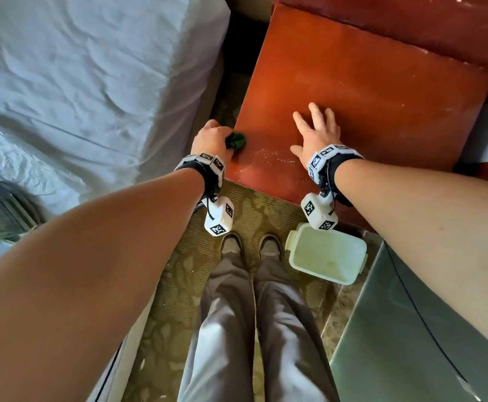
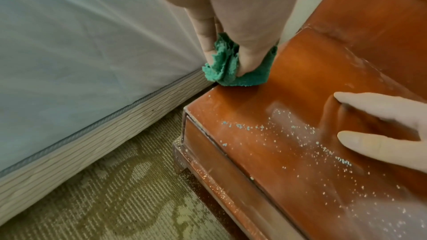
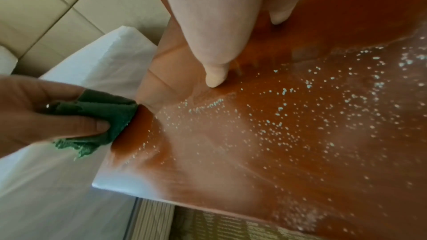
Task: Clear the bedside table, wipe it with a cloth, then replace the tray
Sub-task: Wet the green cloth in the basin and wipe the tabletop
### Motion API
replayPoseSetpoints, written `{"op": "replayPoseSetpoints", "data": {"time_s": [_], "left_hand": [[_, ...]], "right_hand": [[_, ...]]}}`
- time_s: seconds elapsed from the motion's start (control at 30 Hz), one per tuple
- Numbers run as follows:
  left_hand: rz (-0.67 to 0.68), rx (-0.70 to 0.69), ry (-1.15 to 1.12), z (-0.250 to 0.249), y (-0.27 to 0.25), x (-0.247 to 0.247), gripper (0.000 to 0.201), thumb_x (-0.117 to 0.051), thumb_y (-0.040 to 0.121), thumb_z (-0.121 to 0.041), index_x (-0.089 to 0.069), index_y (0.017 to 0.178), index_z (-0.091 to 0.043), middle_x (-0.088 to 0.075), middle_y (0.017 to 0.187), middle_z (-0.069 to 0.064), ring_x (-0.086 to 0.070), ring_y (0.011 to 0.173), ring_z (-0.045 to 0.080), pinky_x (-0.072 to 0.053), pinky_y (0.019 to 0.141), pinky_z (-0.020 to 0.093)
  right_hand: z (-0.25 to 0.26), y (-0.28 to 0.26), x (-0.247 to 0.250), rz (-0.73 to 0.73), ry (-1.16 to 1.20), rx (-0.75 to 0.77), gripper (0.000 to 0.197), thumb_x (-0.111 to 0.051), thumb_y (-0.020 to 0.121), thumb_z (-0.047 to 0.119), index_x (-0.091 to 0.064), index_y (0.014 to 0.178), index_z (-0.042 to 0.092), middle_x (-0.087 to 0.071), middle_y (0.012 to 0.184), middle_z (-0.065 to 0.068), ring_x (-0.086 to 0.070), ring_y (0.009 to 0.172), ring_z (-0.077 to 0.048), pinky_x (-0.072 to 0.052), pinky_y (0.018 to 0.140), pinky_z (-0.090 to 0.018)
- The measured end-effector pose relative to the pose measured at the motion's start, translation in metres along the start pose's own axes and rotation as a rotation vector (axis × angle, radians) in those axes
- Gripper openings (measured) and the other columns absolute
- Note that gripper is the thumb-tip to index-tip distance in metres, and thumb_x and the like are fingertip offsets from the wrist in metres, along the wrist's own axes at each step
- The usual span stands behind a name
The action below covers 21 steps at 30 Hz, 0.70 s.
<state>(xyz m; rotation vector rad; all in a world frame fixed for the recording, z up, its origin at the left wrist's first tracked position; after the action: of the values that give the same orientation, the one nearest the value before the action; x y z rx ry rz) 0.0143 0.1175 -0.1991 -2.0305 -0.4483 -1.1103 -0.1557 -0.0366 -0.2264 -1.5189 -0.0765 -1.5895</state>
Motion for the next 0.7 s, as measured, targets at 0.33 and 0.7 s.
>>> {"op": "replayPoseSetpoints", "data": {"time_s": [0.33,0.7], "left_hand": [[0.051,0.106,-0.007,0.016,-0.035,-0.021,0.032,-0.069,0.081,-0.012,-0.066,0.113,-0.017,-0.057,0.109,0.01,-0.061,0.098,0.036,-0.047,0.08,0.037],[0.114,0.147,-0.134,-0.031,-0.06,-0.065,0.029,-0.07,0.08,-0.016,-0.068,0.109,-0.013,-0.066,0.108,0.01,-0.062,0.103,0.029,-0.053,0.084,0.037]], "right_hand": [[-0.001,0.001,-0.007,0.054,-0.007,0.017,0.069,-0.053,0.096,0.032,-0.013,0.152,0.034,0.012,0.161,0.003,0.013,0.147,-0.033,-0.006,0.119,-0.055],[-0.003,0.002,-0.012,0.049,-0.033,0.034,0.07,-0.051,0.097,0.034,-0.01,0.153,0.034,0.014,0.161,0.001,0.014,0.147,-0.034,-0.003,0.118,-0.055]]}}
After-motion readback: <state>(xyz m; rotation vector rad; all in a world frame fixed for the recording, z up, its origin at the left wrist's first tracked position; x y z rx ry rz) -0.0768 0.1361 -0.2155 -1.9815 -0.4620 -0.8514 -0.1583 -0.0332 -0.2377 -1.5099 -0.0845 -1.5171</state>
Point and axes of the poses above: each hand's wrist, its own y-axis towards the middle knuckle, its own x-axis out of the back of the hand, z = x × y, the point moved 9 cm from there along y, towards the middle knuckle
